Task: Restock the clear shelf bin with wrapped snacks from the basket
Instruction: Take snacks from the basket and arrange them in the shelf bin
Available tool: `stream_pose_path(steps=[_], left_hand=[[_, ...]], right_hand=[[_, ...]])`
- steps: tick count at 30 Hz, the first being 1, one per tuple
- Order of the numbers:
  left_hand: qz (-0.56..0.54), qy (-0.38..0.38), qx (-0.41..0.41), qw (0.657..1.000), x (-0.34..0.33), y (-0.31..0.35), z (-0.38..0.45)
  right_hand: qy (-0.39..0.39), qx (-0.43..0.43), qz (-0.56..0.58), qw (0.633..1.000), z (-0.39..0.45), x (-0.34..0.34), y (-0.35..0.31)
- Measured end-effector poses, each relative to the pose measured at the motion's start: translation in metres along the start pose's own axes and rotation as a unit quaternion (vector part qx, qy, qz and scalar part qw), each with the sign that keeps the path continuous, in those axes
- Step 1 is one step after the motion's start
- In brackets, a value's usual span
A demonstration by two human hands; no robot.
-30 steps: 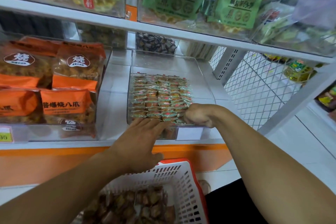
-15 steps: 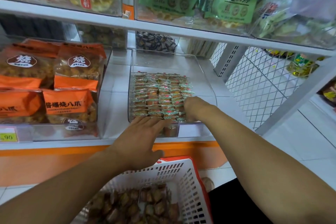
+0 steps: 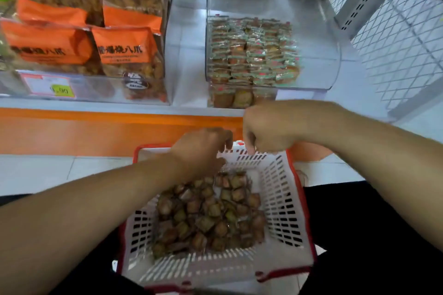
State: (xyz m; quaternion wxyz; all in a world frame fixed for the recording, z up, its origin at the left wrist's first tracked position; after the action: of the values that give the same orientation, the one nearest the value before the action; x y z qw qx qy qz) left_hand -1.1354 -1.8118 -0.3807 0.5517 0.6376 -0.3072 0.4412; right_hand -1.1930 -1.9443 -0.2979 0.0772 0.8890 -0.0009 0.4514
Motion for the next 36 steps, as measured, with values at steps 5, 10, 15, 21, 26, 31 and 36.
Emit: stream_pose_path(steps=[5,10,15,21,26,31,36], left_hand=[[-0.001,-0.312,0.087,0.946,-0.107,-0.054,-0.085],[-0.049,-0.302,0.136,0.942,-0.164,-0.069,-0.114],[-0.126,-0.247,0.183,0.943,-0.222,-0.066,-0.096],[-0.113,-0.201,0.201,0.952,-0.27,-0.081,-0.063],[-0.05,-0.28,0.202,0.937,-0.293,-0.086,-0.044],[-0.052,-0.323,0.217,0.92,-0.296,-0.09,-0.028],[-0.039,-0.329,0.215,0.919,-0.304,-0.088,-0.034]], right_hand=[[-0.211,0.035,0.036,0.976,0.051,-0.178,-0.043],[-0.114,-0.064,0.256,0.958,0.083,-0.284,-0.075],[-0.14,-0.136,0.33,0.924,0.102,-0.334,-0.094],[-0.165,-0.151,0.284,0.932,0.124,-0.357,-0.087],[-0.157,-0.123,0.292,0.935,0.126,-0.369,-0.093],[-0.144,-0.043,0.467,0.871,0.128,-0.37,-0.085],[-0.167,-0.014,0.556,0.814,0.132,-0.367,-0.08]])
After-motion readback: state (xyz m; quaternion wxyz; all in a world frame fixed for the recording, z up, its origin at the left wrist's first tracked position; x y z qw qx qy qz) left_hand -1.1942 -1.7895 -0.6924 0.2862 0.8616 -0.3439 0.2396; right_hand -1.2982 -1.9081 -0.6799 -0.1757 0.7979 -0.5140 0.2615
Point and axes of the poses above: each hand's wrist, its own z-axis towards the middle knuckle, its own x-axis out of the back of the hand, y = z × x, the point moved 3 cm from there along z, towards the middle knuckle, and after that the axes turned 10 degrees about -x, right-handed, at the moved point
